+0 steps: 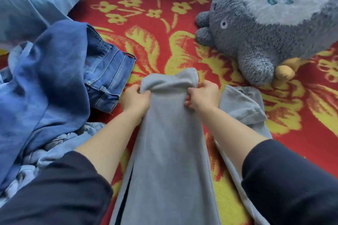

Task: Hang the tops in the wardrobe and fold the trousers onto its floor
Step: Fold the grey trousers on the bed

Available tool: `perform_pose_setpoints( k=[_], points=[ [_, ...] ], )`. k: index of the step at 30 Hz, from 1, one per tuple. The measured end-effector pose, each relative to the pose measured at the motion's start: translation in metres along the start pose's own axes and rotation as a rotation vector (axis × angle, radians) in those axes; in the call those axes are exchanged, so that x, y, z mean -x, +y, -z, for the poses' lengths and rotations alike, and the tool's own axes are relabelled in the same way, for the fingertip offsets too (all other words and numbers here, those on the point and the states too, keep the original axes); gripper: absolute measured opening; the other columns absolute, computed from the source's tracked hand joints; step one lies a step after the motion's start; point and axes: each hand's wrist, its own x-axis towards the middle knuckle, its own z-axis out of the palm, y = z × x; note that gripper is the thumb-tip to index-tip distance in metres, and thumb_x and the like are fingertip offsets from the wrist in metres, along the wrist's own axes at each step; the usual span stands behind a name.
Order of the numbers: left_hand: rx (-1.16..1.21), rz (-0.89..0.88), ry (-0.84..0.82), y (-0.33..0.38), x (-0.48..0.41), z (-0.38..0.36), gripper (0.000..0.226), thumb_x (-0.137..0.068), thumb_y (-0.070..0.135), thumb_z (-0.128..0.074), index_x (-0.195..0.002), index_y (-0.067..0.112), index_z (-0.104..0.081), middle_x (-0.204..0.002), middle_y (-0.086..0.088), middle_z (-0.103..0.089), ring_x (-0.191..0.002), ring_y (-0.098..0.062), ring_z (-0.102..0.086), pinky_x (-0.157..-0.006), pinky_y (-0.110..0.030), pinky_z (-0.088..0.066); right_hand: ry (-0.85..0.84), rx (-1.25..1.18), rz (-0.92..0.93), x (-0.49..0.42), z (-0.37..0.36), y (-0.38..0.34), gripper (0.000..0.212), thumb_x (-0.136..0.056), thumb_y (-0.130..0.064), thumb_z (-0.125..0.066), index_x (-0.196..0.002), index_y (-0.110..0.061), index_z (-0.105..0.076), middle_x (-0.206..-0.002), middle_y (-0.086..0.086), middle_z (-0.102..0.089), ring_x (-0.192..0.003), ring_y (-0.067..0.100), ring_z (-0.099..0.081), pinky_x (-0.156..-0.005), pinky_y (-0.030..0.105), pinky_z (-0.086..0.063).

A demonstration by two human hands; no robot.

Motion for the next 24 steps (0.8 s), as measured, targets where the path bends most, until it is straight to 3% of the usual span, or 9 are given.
perform_pose_setpoints(
  k=[3, 6, 9, 12, 16, 18, 20, 22, 24],
  points=[
    [0.041, -0.155, 0.107, 0.005, -0.009, -0.002, 0.024, -0.088, 0.021, -0.057, -0.111, 0.02, -0.055, -0.094, -0.008, -0.069, -0.086, -0.029, -0.069, -0.081, -0.041, -0.053, -0.14, -0.026, 0.069, -0.003, 0.003, -0.006, 0.023, -0.077, -0.016, -0.063, -0.1, -0.02, -0.062, -0.082, 0.0, -0.072, -0.076, 0.019, -0.069, -0.073, 0.036, -0.057],
    [-0.406, -0.258, -0.181, -0.023, 0.003, -0.027, 0.075, -0.09, 0.039, -0.059, -0.151, 0.024, -0.018, -0.145, -0.021, -0.039, -0.138, -0.039, -0.03, -0.112, -0.041, -0.024, -0.476, -0.005, 0.051, 0.006, 0.007, 0.009, 0.052, -0.082, -0.003, -0.062, -0.131, -0.013, -0.051, -0.114, 0.006, -0.065, -0.105, 0.022, -0.062, -0.092, 0.036, -0.051],
    [-0.734, -0.316, -0.327, -0.052, 0.017, -0.052, 0.077, -0.091, 0.057, -0.046, -0.153, 0.032, -0.007, -0.152, -0.026, -0.016, -0.142, -0.047, 0.007, -0.117, -0.048, 0.001, -0.293, 0.168, 0.327, 0.006, 0.031, 0.022, 0.037, -0.082, -0.004, -0.055, -0.119, -0.005, -0.059, -0.112, 0.012, -0.064, -0.105, 0.028, -0.06, -0.092, 0.043, -0.048],
    [-0.778, -0.317, -0.291, -0.052, 0.014, -0.056, 0.076, -0.09, 0.061, -0.042, -0.151, 0.039, -0.003, -0.152, -0.021, -0.016, -0.14, -0.052, 0.003, -0.115, -0.055, -0.008, 0.028, 0.468, 0.533, -0.011, 0.084, 0.031, 0.029, -0.081, -0.015, -0.054, -0.108, -0.007, -0.059, -0.107, 0.008, -0.054, -0.102, 0.027, -0.053, -0.086, 0.041, -0.045],
    [-0.75, -0.484, -0.289, -0.024, 0.017, -0.057, 0.101, -0.086, 0.043, -0.064, -0.137, 0.06, 0.022, -0.14, -0.011, -0.028, -0.123, -0.055, -0.032, -0.1, -0.066, -0.033, 0.051, 0.861, 0.24, -0.02, 0.151, 0.047, 0.035, -0.077, -0.027, -0.054, -0.105, -0.008, -0.054, -0.107, 0.009, -0.043, -0.108, 0.034, -0.048, -0.085, 0.039, -0.041],
    [-0.663, -0.488, -0.281, -0.012, 0.015, -0.059, 0.124, -0.078, 0.028, -0.076, -0.128, 0.064, 0.032, -0.155, -0.002, -0.009, -0.133, -0.055, -0.022, -0.099, -0.072, -0.029, -0.074, 1.04, 0.084, -0.021, 0.162, 0.043, 0.031, -0.075, -0.03, -0.054, -0.101, -0.011, -0.053, -0.11, 0.012, -0.052, -0.099, 0.033, -0.053, -0.078, 0.037, -0.043],
    [-0.64, -0.469, -0.333, -0.008, 0.005, -0.061, 0.132, -0.074, 0.025, -0.081, -0.126, 0.065, 0.033, -0.16, 0.003, 0.013, -0.143, -0.049, -0.003, -0.104, -0.074, -0.018, -0.123, 0.996, 0.123, -0.027, 0.159, 0.027, 0.015, -0.077, -0.027, -0.055, -0.084, -0.015, -0.052, -0.095, 0.014, -0.06, -0.086, 0.032, -0.056, -0.068, 0.031, -0.04],
    [-0.724, -0.476, -0.426, -0.01, -0.008, -0.062, 0.126, -0.074, 0.032, -0.079, -0.132, 0.063, 0.028, -0.161, 0.001, 0.011, -0.146, -0.042, 0.003, -0.105, -0.074, -0.015, -0.049, 0.751, 0.34, -0.036, 0.147, 0.01, 0.006, -0.079, -0.019, -0.057, -0.077, -0.014, -0.055, -0.084, 0.011, -0.059, -0.092, 0.035, -0.061, -0.068, 0.03, -0.04],
    [-0.789, -0.474, -0.479, -0.014, -0.017, -0.062, 0.115, -0.075, 0.038, -0.077, -0.14, 0.059, 0.016, -0.161, 0.001, 0.006, -0.147, -0.039, 0.002, -0.106, -0.074, -0.015, -0.144, 0.472, 0.48, -0.039, 0.127, -0.007, 0.033, -0.083, -0.016, -0.061, -0.115, -0.021, -0.061, -0.113, 0.007, -0.065, -0.111, 0.024, -0.06, -0.089, 0.031, -0.044]
  ],
)
